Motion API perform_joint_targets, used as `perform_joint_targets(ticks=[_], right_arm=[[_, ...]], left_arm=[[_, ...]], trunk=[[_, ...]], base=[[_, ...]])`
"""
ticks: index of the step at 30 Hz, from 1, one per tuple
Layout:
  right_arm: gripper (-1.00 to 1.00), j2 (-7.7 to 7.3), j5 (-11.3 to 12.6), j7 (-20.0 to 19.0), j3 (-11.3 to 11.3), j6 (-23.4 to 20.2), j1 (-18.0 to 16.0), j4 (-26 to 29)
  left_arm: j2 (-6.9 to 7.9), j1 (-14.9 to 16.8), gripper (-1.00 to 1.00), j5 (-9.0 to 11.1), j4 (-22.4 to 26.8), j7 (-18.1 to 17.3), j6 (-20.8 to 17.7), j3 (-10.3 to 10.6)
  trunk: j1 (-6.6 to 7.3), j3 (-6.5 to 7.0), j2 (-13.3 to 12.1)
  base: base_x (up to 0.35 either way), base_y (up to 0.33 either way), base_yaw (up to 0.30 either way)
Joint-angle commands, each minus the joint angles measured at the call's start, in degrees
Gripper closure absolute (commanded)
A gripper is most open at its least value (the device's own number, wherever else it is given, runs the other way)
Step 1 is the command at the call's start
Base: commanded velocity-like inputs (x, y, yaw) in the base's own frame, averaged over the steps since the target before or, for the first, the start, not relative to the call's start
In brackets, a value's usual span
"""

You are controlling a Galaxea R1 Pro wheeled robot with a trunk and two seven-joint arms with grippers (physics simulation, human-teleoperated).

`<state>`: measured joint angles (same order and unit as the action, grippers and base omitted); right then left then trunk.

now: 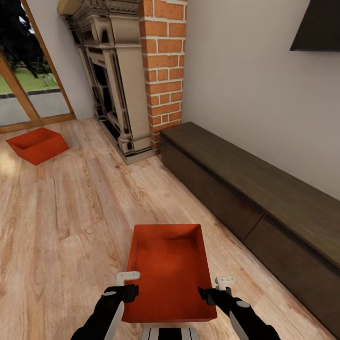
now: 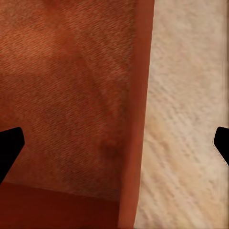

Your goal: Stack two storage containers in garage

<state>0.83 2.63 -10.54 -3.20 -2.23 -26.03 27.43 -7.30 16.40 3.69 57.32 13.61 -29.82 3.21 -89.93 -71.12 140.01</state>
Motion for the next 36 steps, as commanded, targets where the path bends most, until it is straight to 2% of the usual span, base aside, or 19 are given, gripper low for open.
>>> perform_joint_targets(ticks=[1,36], right_arm=[[-1.00,-0.07,0.30,-0.05,-0.13,-0.23,0.00,0.08],[-1.00,-0.20,0.88,0.17,0.04,-0.78,0.00,-0.41]], left_arm=[[0.10,0.03,-1.00,0.38,0.07,0.45,-0.30,0.13],[0.33,0.02,-1.00,0.33,-1.54,0.63,-1.21,0.22]], trunk=[[0.01,-0.04,0.02],[0.01,-0.04,0.02]], base=[[0.000,0.000,0.000],[0.000,0.000,0.000]])
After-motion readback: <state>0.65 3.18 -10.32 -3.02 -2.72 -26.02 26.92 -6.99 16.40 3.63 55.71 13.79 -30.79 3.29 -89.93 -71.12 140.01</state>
